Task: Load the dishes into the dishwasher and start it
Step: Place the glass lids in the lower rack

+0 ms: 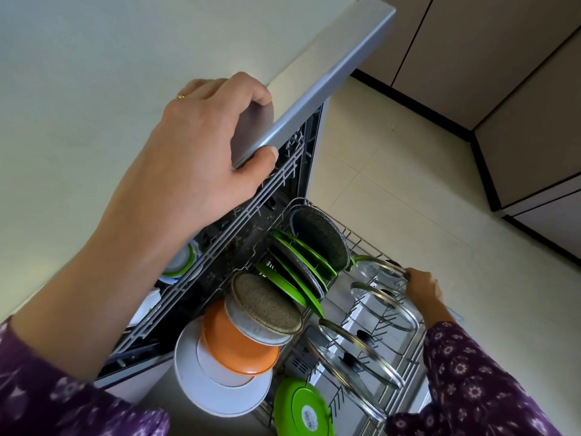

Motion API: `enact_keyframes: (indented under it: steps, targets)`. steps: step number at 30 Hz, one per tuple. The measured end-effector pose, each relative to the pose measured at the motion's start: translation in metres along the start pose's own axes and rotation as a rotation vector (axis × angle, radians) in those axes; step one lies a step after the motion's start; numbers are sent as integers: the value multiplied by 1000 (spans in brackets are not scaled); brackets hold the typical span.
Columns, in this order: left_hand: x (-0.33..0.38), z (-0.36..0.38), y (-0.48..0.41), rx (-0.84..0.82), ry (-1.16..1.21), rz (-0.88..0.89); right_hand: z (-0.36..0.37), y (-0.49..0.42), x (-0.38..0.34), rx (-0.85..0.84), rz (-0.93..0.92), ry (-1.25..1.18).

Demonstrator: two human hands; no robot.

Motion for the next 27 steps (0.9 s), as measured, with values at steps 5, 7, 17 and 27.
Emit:
enact_keyframes:
  steps: [5,7,17,27]
  targets:
    - [2,0,0,-11,5,-10,-15,19,14,40,3,107]
    - [2,0,0,-14,6,-12,-20,26,20,34,-1,117]
    - [2,-1,0,-6,13,-21,-20,46,32,39,-70,142]
    - [0,-1,0,-14,29,-31,-14,45,39,81,-43,89]
Point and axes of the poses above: each hand's wrist, its own y-axis away from the middle knuckle, its own z-axis out of the palm, x = y × z, the point moved 6 cm from there along -y, towards the middle knuckle, and after that the axes turned 8 degrees about -y, right-handed, at the moved point
